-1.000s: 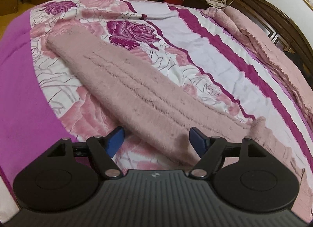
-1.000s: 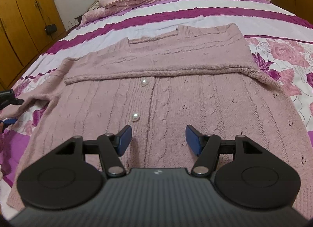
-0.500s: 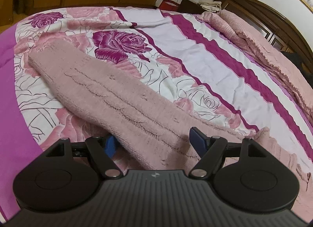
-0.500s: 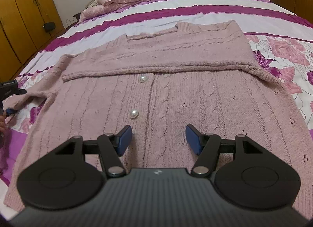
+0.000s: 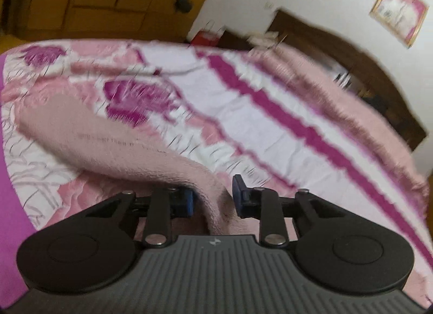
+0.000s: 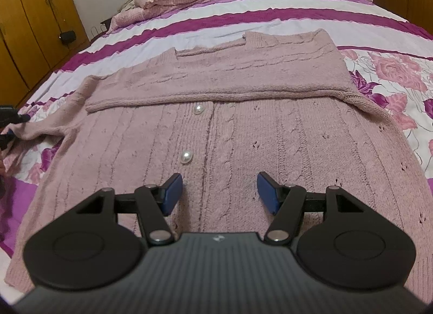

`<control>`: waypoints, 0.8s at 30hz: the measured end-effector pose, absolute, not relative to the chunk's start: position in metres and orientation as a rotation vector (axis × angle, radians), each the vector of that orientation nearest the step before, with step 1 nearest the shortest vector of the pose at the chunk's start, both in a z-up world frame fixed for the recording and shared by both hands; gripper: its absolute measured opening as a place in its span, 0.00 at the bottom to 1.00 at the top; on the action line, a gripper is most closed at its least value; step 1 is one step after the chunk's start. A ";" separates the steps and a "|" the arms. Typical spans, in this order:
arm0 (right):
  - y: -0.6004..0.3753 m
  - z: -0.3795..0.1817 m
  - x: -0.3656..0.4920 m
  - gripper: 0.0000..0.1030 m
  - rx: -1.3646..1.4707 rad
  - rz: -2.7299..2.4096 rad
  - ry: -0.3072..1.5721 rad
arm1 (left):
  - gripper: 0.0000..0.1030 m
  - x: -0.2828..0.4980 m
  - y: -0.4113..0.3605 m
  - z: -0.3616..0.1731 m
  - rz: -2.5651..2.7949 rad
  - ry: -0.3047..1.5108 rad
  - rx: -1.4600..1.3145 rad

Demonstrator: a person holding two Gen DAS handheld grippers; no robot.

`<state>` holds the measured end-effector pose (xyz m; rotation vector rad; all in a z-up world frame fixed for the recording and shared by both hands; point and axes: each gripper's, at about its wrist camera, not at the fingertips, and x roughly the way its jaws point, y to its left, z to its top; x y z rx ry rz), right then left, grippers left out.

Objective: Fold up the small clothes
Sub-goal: 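Close the left gripper on the sleeve cuff and lift it, then carry the sleeve across the cardigan body and open the left gripper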

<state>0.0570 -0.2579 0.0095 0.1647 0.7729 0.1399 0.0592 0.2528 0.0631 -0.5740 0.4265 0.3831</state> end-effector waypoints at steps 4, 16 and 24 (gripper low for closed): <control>-0.261 0.010 0.057 0.61 0.186 0.143 0.766 | 0.18 0.051 0.244 0.079 0.349 0.372 -0.532; -0.270 0.018 0.048 0.62 0.253 0.159 0.700 | 0.11 0.043 0.179 0.138 0.182 0.222 -0.451; -0.284 0.020 0.046 0.62 0.293 0.126 0.675 | 0.10 0.051 0.100 0.177 -0.029 0.176 -0.393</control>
